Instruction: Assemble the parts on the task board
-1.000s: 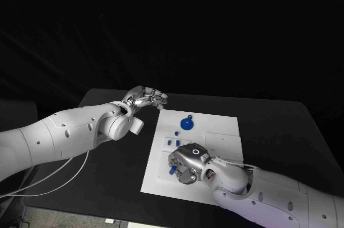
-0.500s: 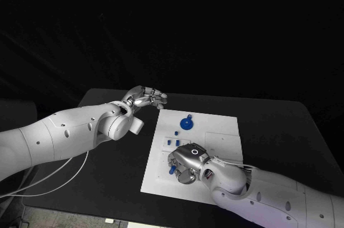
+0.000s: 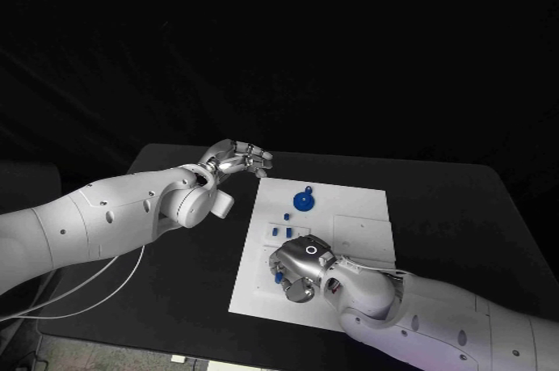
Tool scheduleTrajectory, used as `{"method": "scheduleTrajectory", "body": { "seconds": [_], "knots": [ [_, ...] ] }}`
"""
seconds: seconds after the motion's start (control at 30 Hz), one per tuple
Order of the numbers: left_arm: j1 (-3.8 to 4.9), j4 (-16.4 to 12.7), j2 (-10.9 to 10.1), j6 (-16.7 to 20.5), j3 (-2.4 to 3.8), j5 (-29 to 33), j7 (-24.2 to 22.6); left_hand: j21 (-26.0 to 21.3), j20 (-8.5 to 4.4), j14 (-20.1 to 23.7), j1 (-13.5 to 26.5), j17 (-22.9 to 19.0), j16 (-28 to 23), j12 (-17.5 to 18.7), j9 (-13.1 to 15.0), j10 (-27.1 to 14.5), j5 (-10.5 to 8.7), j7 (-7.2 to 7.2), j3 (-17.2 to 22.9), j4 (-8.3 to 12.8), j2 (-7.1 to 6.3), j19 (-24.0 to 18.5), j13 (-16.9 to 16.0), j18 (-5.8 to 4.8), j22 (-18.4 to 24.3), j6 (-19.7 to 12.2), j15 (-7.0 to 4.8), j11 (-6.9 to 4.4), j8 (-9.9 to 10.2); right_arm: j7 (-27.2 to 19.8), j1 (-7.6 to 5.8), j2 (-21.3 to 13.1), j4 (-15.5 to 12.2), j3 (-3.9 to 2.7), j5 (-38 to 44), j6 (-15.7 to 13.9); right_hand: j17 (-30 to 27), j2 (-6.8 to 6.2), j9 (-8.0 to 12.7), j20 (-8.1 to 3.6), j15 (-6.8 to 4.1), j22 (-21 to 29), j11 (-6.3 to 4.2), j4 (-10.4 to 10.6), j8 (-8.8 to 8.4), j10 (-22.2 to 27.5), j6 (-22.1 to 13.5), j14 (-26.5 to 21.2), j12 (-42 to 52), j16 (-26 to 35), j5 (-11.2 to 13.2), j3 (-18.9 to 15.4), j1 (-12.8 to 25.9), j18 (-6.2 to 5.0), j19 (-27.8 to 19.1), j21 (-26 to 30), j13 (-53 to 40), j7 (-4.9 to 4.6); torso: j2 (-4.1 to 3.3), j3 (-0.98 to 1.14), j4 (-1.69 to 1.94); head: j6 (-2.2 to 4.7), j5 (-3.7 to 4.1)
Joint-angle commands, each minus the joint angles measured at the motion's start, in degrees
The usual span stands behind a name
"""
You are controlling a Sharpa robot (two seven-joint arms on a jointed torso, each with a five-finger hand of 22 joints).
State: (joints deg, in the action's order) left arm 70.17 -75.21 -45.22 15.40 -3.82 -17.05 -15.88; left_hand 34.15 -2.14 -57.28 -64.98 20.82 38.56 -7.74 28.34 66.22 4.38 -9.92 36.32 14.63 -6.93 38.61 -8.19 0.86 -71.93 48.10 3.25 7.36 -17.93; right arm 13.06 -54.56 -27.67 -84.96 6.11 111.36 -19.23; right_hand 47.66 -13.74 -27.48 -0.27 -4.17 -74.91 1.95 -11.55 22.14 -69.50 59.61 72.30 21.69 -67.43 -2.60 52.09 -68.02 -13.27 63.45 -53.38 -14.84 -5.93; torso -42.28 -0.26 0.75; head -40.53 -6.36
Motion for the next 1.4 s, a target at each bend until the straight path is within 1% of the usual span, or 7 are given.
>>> {"method": "scheduleTrajectory", "body": {
  "seconds": [0.03, 0.27, 0.6, 0.87, 1.13, 1.23, 1.4],
  "knots": [
    [0.04, -0.14, 0.06, -0.66, 0.04, 0.26, -0.37, -0.32, 0.08, 0.02, 0.56, 0.10, -0.35, 0.22, -0.07, -0.25, -0.34, 0.00, -0.21, -0.03, 0.05, 0.09, 0.08, -0.34, -0.07, -0.30, 0.40, 0.03, 0.01, -0.50, 0.37, 0.02, 0.26, 0.40, -0.48, 2.08, -0.13, 0.05, 0.04, -0.41, -0.24, -0.95, -0.01, 0.05, -0.08, 0.02, 0.11, -0.05, 0.10, 0.43, -0.31, 0.39, 0.35, -1.73, -0.15, -0.12, 0.02, -0.02, 0.02, -0.01, -0.01, -0.09, -0.02],
    [0.04, -0.12, 0.03, -0.67, 0.04, 0.26, -0.35, -0.34, 0.08, 0.02, 0.56, 0.14, -0.38, 0.22, -0.07, -0.25, -0.34, 0.00, -0.21, -0.03, 0.06, 0.09, 0.08, -0.34, -0.09, -0.29, 0.40, 0.04, 0.00, -0.96, 0.37, -0.01, 0.48, 0.43, -2.91, -1.29, -0.25, -2.86, 0.64, -0.03, 0.79, -0.93, 1.07, 0.59, -1.91, 2.93, -2.53, -0.11, -1.39, 0.85, -0.79, -1.38, 2.88, -1.73, -0.37, 0.10, 0.48, -1.22, 0.01, 0.03, -0.04, -0.14, -0.09],
    [0.04, -0.13, -0.01, -1.09, 0.04, 0.26, -0.16, -0.37, 0.09, 0.03, 0.58, 0.21, -0.44, 0.24, -0.07, -0.27, -0.35, 0.00, -0.23, -0.03, 0.03, 0.08, 0.09, -0.35, -0.11, -0.29, 0.41, 0.05, 0.00, -1.77, 0.35, -0.45, 0.49, 0.43, -6.42, -6.27, -0.19, -3.46, 2.22, 0.62, 3.92, -0.93, 4.43, -2.07, -6.16, 11.95, -10.49, -1.87, -5.38, 1.38, -0.67, -7.16, 4.98, -1.67, -2.31, 1.15, 2.88, -4.66, 0.01, 0.05, -0.06, -0.12, -0.02],
    [0.04, 0.04, -0.09, -1.11, 0.04, 0.26, -0.09, -0.42, 0.11, 0.14, 0.57, 0.30, -0.59, 0.30, -0.08, -0.36, -0.37, 0.01, -0.25, -0.01, 0.00, 0.05, 0.11, -0.35, -0.16, -0.28, 0.45, 0.08, -0.02, -2.35, 0.34, -1.88, -0.90, 0.41, -10.80, -8.69, -0.08, -3.50, 2.50, 1.65, 5.25, -1.04, 5.69, -3.21, -6.85, 15.68, -12.89, -3.84, -4.94, 1.34, -0.72, -9.73, 6.25, -1.73, -4.14, 1.91, 3.71, -5.71, 0.01, 0.11, -0.08, 0.04, 0.12],
    [0.04, -0.01, -0.17, -1.27, 0.03, 0.26, -0.10, -0.45, 0.12, 0.15, 0.58, 0.34, -0.64, 0.32, -0.08, -0.38, -0.38, 0.01, -0.26, -0.01, -0.01, 0.04, 0.11, -0.36, -0.18, -0.27, 0.46, 0.09, -0.03, -7.61, 0.18, -5.75, -2.53, -0.11, -20.35, -11.01, -0.06, -3.38, 2.28, 1.70, 4.95, -1.09, 5.34, -2.36, -6.18, 15.34, -12.60, -3.48, -2.40, 0.59, -1.94, -10.84, 6.70, -1.73, -3.50, 1.49, 3.43, -5.54, 0.03, 0.02, -0.15, 0.14, 0.17],
    [0.04, -0.01, -0.26, -1.62, 0.03, 0.26, -0.09, -0.46, 0.12, 0.16, 0.59, 0.36, -0.66, 0.32, -0.08, -0.39, -0.39, 0.01, -0.27, -0.01, -0.02, 0.04, 0.11, -0.36, -0.19, -0.27, 0.46, 0.10, -0.04, -9.94, -0.05, -7.74, -3.84, -1.00, -21.90, -11.15, -0.25, -3.25, 2.15, 1.59, 4.50, -1.02, 4.86, -1.21, -5.77, 13.89, -12.16, -3.34, -0.56, 0.56, -3.02, -11.01, 6.95, -1.73, -3.21, 1.42, 3.04, -5.38, 0.08, 0.04, -0.14, 0.26, 0.39],
    [0.04, 0.39, -0.21, -1.92, 0.03, 0.26, -0.34, -0.53, 0.15, 0.28, 0.55, 0.44, -0.82, 0.36, -0.08, -0.45, -0.38, 0.03, -0.28, 0.05, -0.11, -0.04, 0.13, -0.37, -0.23, -0.23, 0.51, 0.12, -0.07, -13.09, -1.54, -11.53, -5.90, -2.89, -31.02, -10.23, -0.67, -2.92, 1.08, 1.40, 2.47, -0.99, 2.76, 0.72, -3.89, 9.92, -9.50, -2.89, 4.41, 0.69, -3.94, -11.49, 6.80, -1.73, -2.75, 1.34, 0.99, -4.11, 0.12, 0.13, -0.19, 0.60, 0.72]
  ]
}}
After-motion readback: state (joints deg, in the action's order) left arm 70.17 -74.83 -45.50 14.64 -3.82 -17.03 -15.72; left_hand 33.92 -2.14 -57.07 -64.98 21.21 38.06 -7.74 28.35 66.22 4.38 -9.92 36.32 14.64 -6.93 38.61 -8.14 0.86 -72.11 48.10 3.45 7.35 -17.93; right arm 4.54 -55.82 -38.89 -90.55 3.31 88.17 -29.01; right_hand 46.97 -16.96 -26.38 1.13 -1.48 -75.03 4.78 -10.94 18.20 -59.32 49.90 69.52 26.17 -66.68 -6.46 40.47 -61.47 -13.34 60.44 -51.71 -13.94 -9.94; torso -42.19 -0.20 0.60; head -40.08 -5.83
